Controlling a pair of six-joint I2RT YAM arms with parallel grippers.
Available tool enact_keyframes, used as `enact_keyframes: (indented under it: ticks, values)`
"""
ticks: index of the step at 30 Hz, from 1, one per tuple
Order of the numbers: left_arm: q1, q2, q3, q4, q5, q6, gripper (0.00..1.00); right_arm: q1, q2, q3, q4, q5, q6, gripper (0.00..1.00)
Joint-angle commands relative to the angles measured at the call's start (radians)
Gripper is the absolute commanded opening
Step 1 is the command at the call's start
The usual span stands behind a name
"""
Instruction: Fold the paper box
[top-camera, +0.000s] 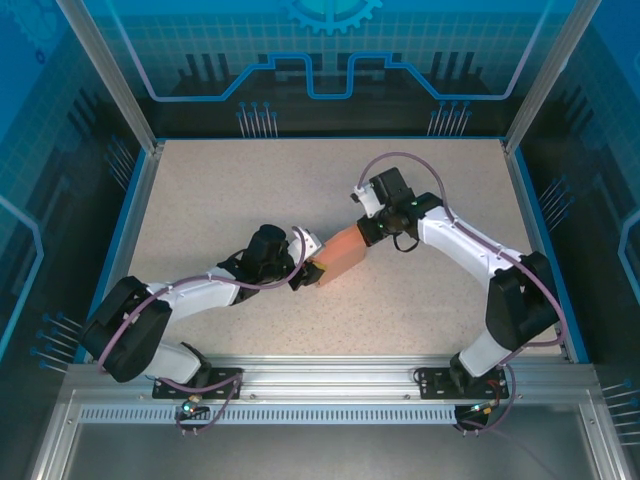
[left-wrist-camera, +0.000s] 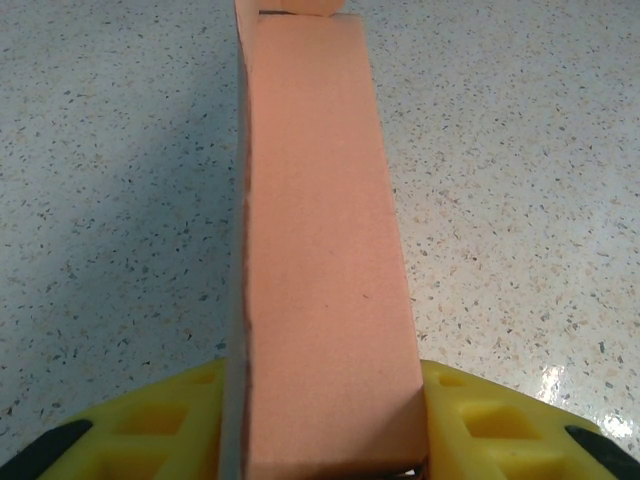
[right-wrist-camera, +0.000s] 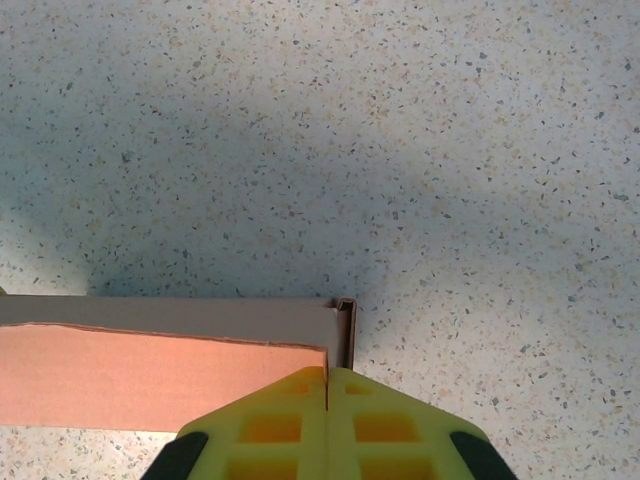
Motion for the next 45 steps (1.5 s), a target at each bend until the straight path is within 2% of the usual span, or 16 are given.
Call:
enact_keyframes:
  ticks: [1, 15, 21, 30, 39, 45]
  values:
    - [0.001, 0.016, 0.031, 0.033, -0.008, -0.008, 0.36, 0.026, -0.030, -0.047, -0.052, -0.031, 0.013, 0.00]
    - [0.001, 0.030, 0.038, 0.033, -0.003, -0.010, 0.36, 0.036, -0.125, -0.186, 0.084, 0.013, -0.024, 0.00]
    - [0.001, 0.030, 0.038, 0.032, -0.003, -0.008, 0.36, 0.038, -0.126, -0.179, 0.069, 0.013, -0.119, 0.00]
    - [0.001, 0.030, 0.040, 0.028, -0.002, -0.007, 0.36, 0.024, -0.115, -0.138, 0.038, 0.010, -0.172, 0.00]
    - [0.001, 0.032, 0.042, 0.027, -0.004, -0.007, 0.36, 0.018, -0.094, -0.121, 0.031, -0.041, -0.137, 0.00]
    - [0.002, 0.045, 0.050, 0.027, -0.004, -0.010, 0.36, 0.015, -0.105, -0.146, 0.046, -0.009, -0.093, 0.00]
